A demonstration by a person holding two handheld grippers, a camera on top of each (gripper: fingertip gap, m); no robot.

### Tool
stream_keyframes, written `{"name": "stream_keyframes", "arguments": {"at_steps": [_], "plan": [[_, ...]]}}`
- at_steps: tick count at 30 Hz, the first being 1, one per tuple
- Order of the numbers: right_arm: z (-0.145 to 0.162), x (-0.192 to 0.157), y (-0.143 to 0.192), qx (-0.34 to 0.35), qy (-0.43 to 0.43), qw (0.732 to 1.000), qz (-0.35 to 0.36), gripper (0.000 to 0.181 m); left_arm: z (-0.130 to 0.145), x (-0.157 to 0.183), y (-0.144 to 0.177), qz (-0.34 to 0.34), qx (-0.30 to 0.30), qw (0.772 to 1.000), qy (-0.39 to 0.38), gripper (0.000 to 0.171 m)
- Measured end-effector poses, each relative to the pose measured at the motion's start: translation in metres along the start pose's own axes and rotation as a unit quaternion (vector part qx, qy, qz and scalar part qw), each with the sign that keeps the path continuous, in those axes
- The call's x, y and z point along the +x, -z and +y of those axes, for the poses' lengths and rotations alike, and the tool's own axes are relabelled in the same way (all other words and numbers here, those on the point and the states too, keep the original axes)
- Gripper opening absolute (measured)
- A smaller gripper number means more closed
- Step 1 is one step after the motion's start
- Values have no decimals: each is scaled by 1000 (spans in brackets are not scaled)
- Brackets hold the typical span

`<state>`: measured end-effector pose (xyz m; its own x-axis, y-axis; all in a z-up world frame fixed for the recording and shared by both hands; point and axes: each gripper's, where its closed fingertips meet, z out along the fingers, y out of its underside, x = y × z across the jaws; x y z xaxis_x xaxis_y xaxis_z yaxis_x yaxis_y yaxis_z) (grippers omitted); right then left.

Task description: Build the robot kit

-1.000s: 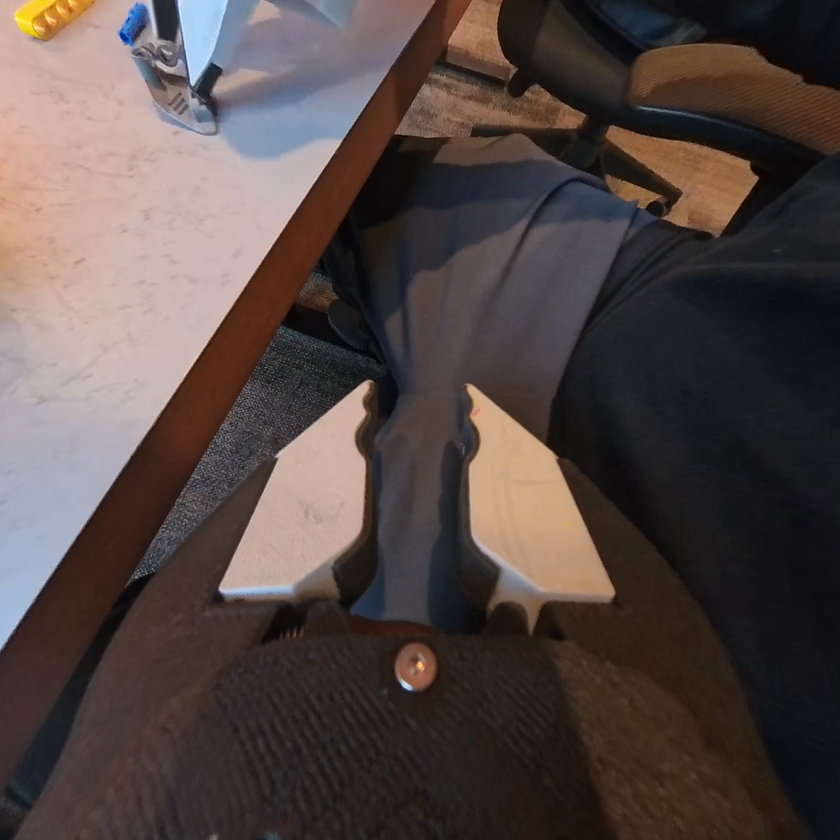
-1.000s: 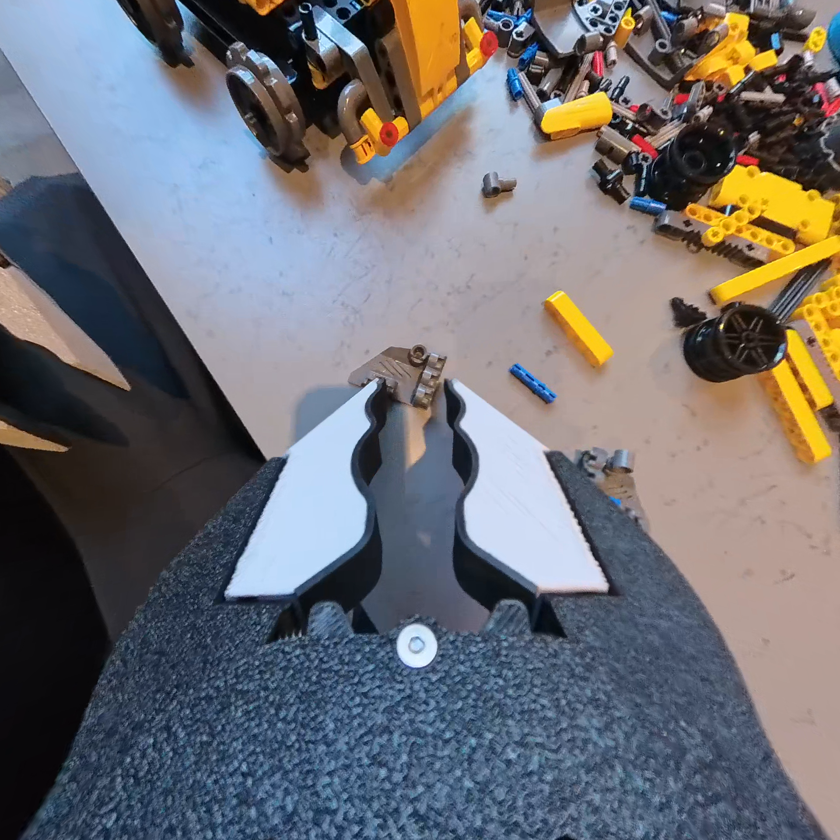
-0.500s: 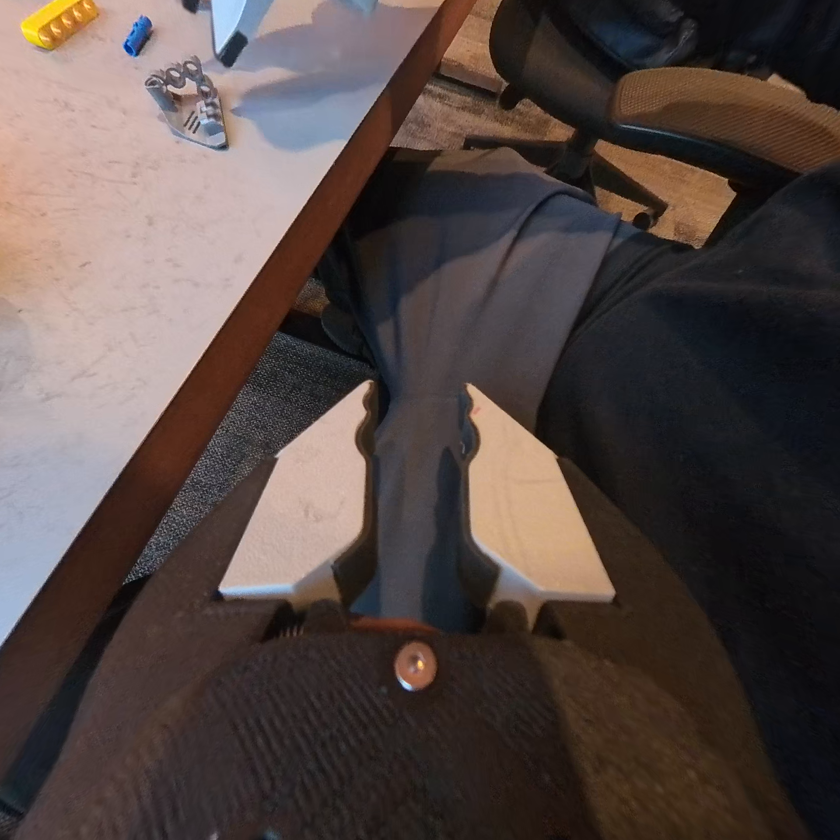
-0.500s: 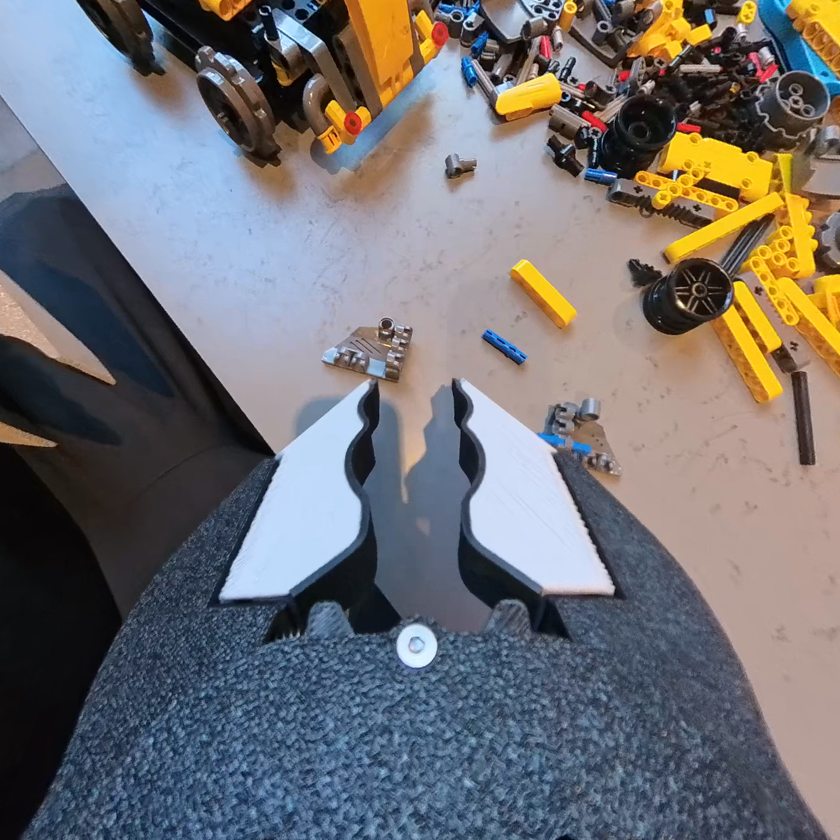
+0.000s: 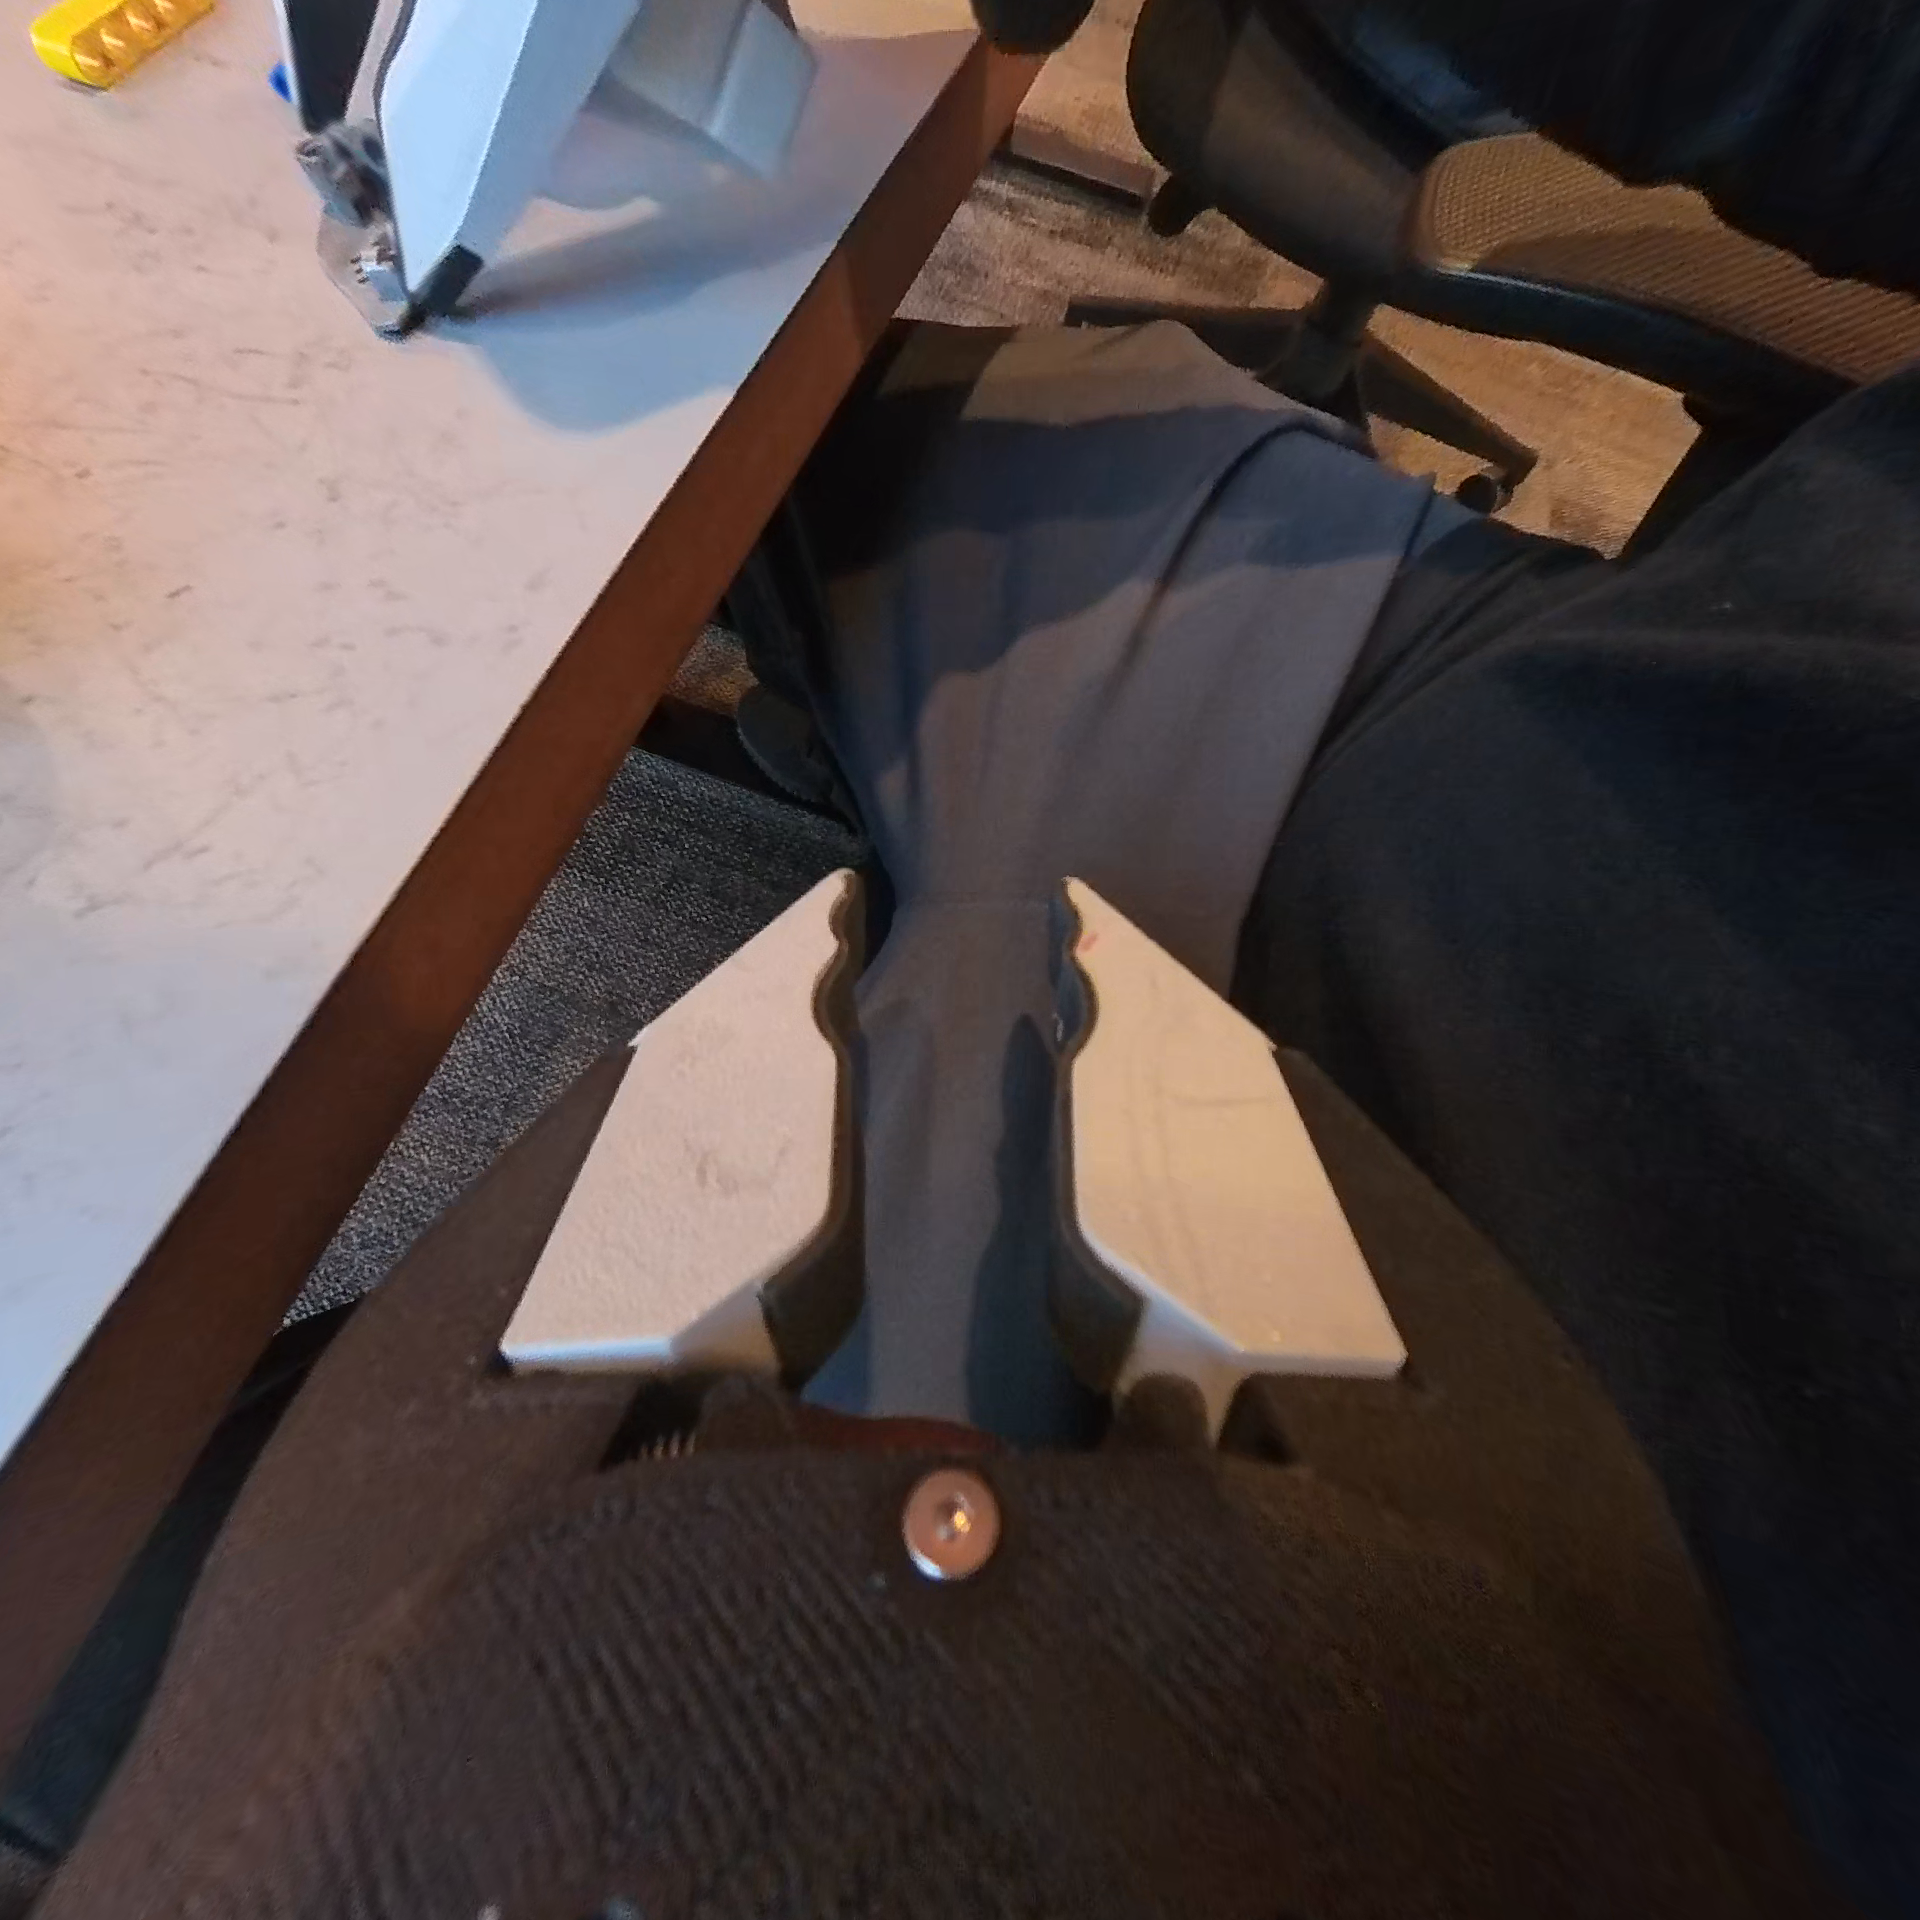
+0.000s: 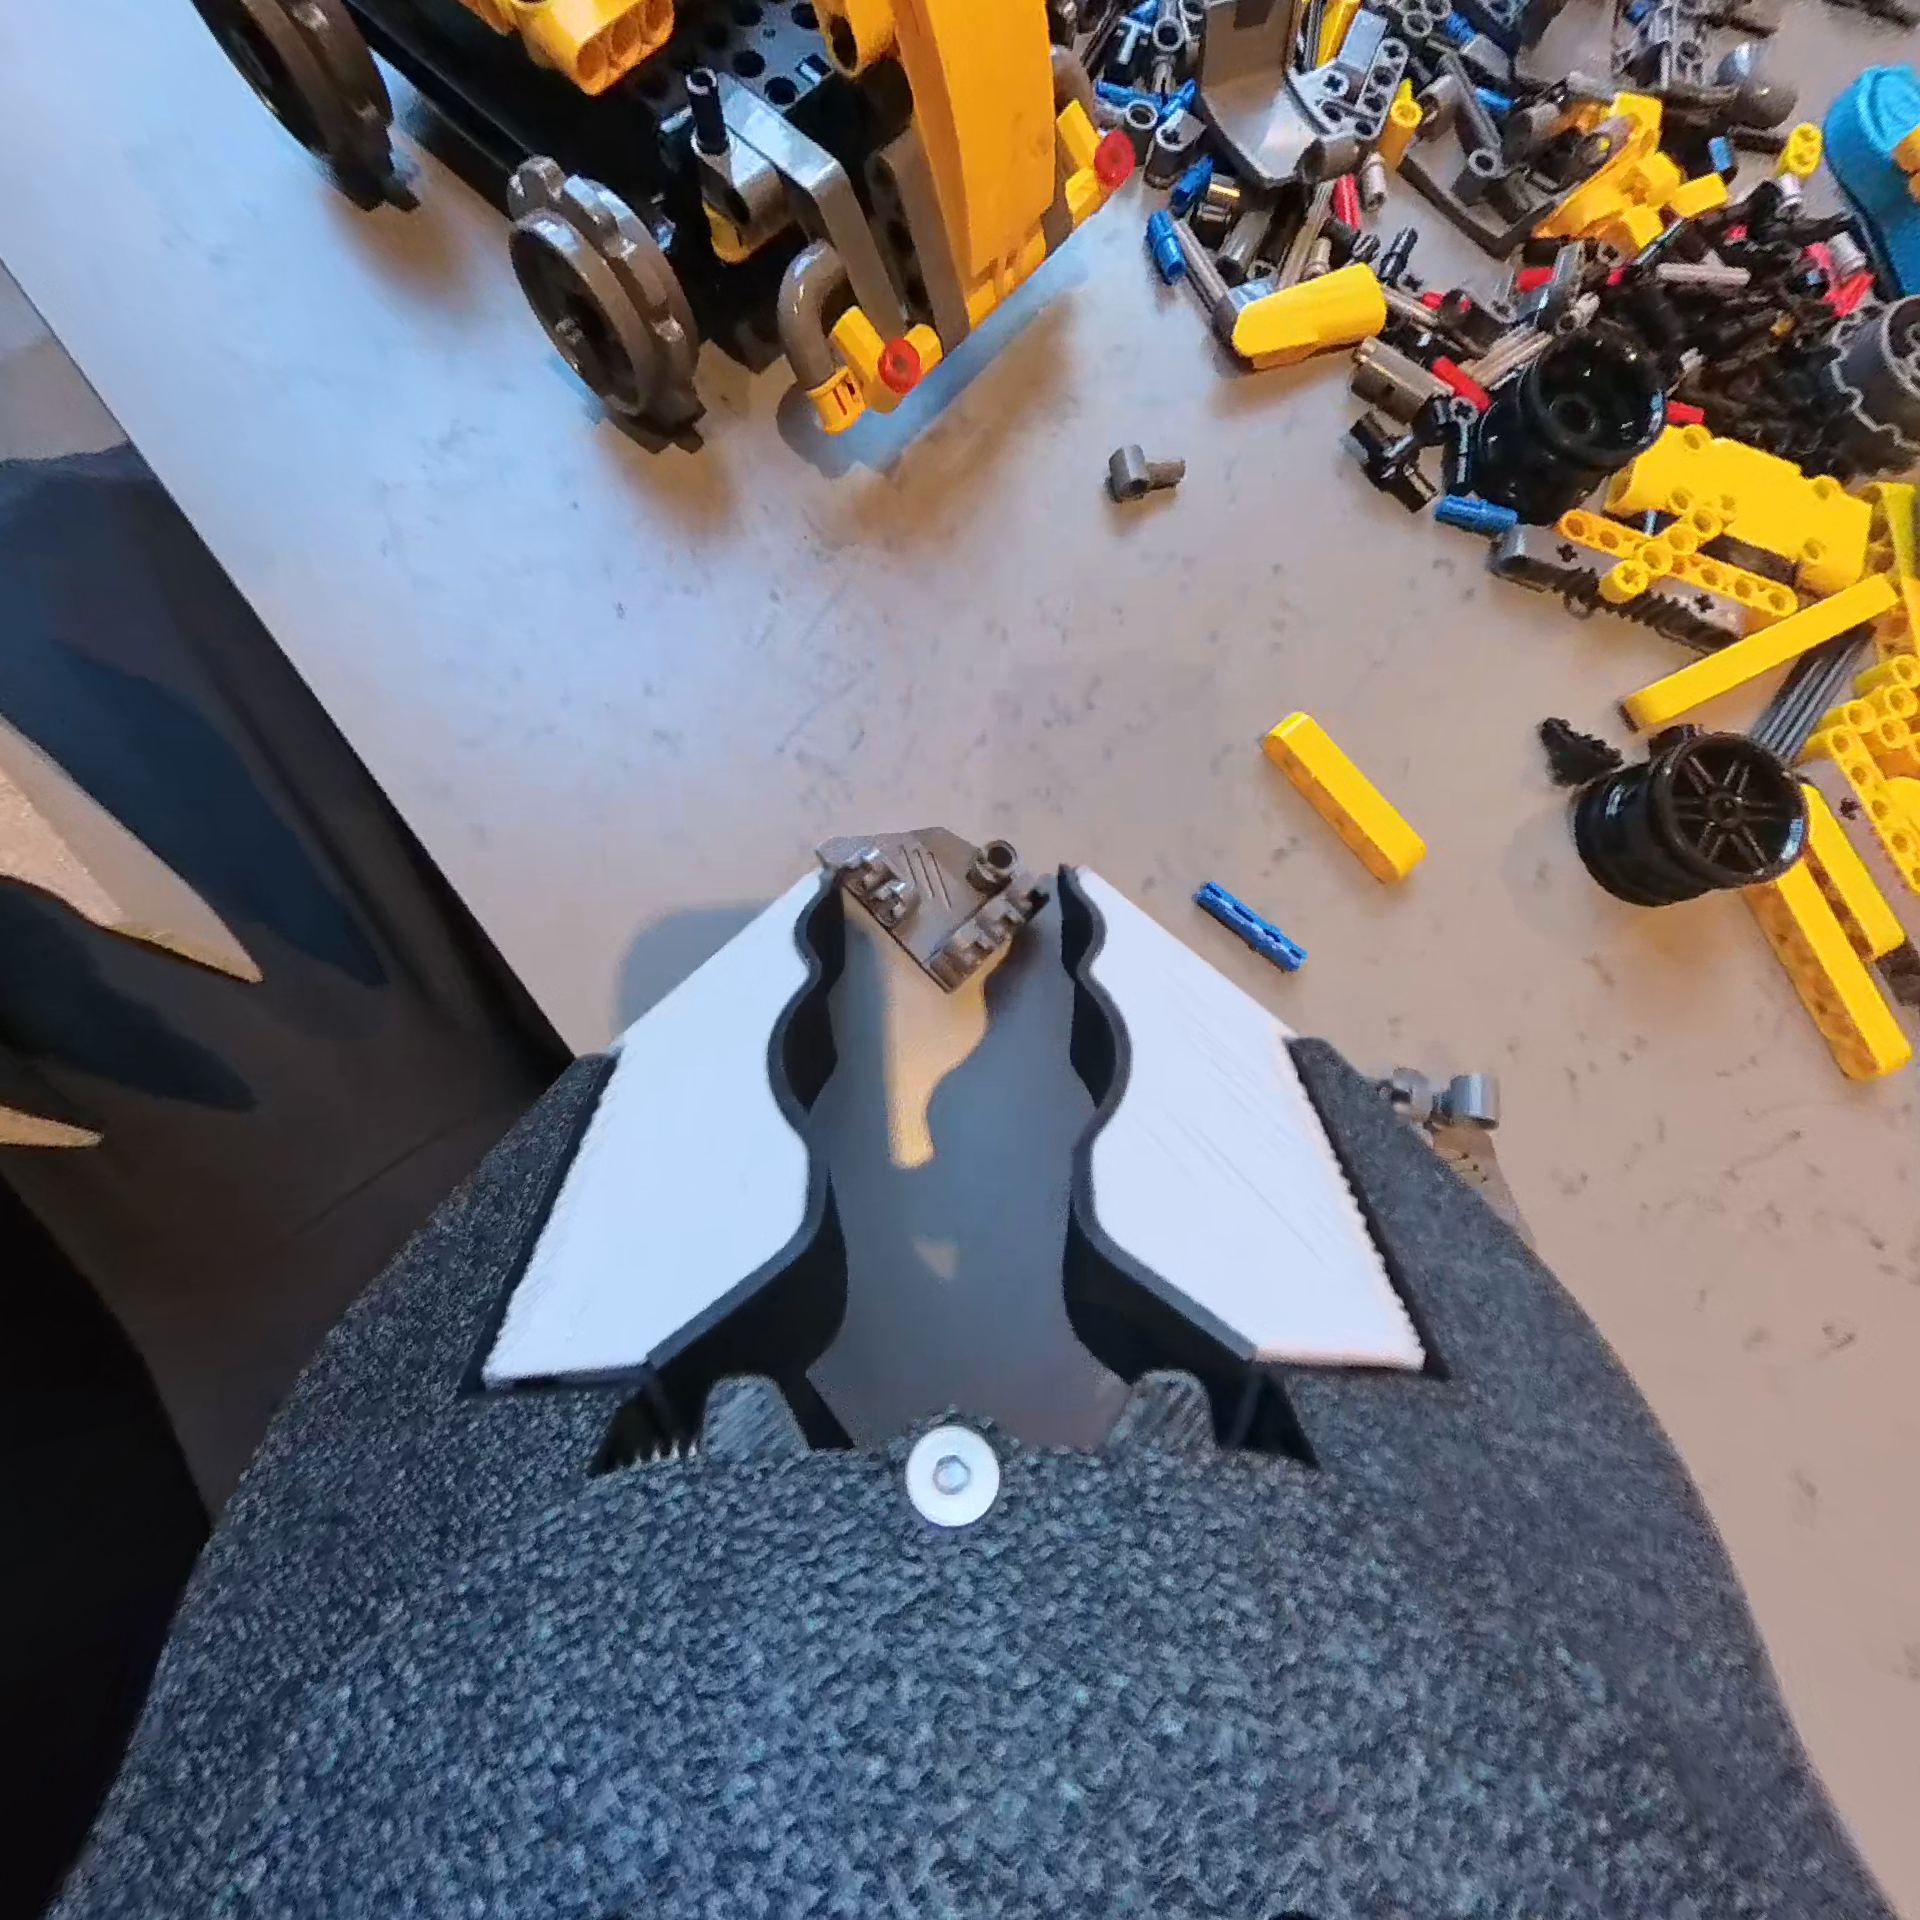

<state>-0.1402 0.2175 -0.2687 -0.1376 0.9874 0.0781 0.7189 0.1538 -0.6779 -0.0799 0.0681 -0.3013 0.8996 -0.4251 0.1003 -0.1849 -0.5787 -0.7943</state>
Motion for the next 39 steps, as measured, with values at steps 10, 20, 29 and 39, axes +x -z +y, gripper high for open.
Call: {"name": "stream_keyframes", "arguments": {"at_steps": [10,20,29,39], "plan": [[-3,6,19,38,-5,999,2,46,-1,1,0,2,2,1000,0,33],[1,41,32,16,89,995,37,31,-1,-3,-4,-5,5,1000,2,33],[9,63,11,-99,252,961,-63,21,2,-5,-11,-6,-4,1000,2,34],[14,50,2,-121,264,947,-134,5,1,-1,-14,-4,0,1000,-22,34]]}}
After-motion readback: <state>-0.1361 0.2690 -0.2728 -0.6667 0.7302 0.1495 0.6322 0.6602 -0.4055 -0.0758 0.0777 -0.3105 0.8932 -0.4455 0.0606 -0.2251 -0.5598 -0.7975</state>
